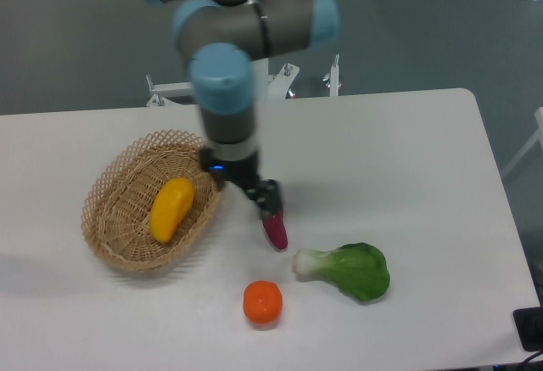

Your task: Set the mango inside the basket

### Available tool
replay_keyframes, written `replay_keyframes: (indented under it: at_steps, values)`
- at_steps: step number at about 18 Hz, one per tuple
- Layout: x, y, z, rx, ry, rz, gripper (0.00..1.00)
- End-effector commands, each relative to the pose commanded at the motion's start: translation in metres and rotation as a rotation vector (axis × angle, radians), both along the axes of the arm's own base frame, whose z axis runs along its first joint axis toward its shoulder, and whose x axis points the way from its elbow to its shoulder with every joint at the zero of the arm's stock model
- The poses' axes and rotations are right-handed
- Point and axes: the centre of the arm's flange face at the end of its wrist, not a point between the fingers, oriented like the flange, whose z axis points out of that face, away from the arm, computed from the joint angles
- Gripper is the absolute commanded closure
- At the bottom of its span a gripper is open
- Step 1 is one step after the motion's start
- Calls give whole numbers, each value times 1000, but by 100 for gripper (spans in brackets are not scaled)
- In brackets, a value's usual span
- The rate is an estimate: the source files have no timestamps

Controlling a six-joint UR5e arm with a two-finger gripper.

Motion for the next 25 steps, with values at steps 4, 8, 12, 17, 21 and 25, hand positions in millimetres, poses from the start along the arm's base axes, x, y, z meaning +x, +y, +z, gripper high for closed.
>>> replay_keyframes:
  at_steps: [4, 8, 12, 17, 21, 25]
  values:
    - [-53, -40, -5, -19, 4, -39, 0]
    - [-93, -74, -15, -33, -5, -73, 0]
    - [-121, -87, -18, -34, -1, -70, 0]
    - [-126, -90, -20, -35, -3, -93, 0]
    - [-129, -95, -20, -36, -5, -110, 0]
    - [-128, -96, -22, -36, -8, -116, 0]
